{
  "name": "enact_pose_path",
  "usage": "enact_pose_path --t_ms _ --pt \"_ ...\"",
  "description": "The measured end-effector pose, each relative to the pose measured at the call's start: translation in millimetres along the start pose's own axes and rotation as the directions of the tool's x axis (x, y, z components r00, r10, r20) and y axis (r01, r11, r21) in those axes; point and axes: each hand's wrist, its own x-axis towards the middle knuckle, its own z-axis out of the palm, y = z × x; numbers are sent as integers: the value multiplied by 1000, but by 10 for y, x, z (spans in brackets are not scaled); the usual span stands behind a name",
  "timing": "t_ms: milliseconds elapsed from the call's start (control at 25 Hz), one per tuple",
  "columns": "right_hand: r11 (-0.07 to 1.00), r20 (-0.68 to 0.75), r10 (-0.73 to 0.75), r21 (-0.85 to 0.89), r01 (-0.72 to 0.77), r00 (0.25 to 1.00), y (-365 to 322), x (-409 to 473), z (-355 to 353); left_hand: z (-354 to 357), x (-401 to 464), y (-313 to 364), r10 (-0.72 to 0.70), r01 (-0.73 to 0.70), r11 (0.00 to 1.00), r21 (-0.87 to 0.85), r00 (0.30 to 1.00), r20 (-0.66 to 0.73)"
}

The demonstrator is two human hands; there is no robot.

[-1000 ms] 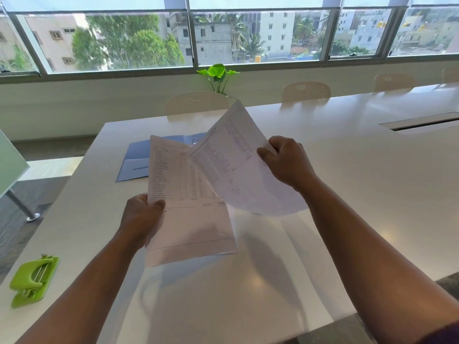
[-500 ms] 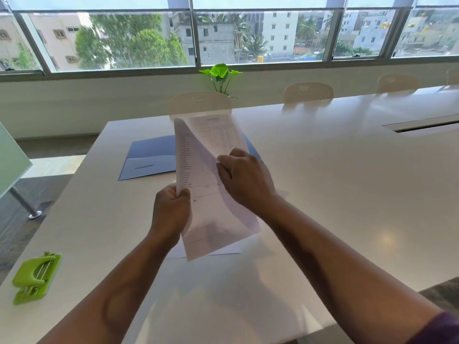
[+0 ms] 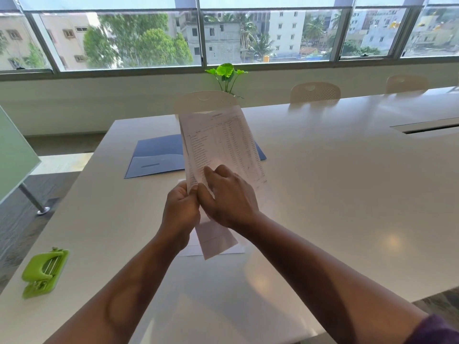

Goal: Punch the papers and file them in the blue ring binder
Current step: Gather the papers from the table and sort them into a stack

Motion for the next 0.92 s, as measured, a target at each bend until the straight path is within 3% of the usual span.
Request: enact_pose_path --t_ms 240,440,520,600,680,800,920 --pt "997 -3 -31 73 32 999 34 -85 44 -31 -5 16 49 -43 994 -103 997 56" --pt "977 81 -112 192 95 990 82 -51 9 -41 75 -44 58 -57 997 -53 998 21" --pt "963 54 -125 249 108 991 115 -41 -19 -70 114 -64 55 -55 998 -21 998 -2" --pt "977 -134 -28 204 55 991 234 -7 -63 -120 150 -74 51 -51 998 26 998 -25" --pt "968 -263 220 177 -177 940 446 69 -163 -191 175 -75 41 -39 997 67 998 -37" --pt "810 -72 566 232 -538 821 816 225 -319 -307 223 -68 32 -28 996 82 998 -50" --pt "671 92 633 429 -605 768 1011 256 -278 -354 264 -48 37 -34 998 57 998 -51"
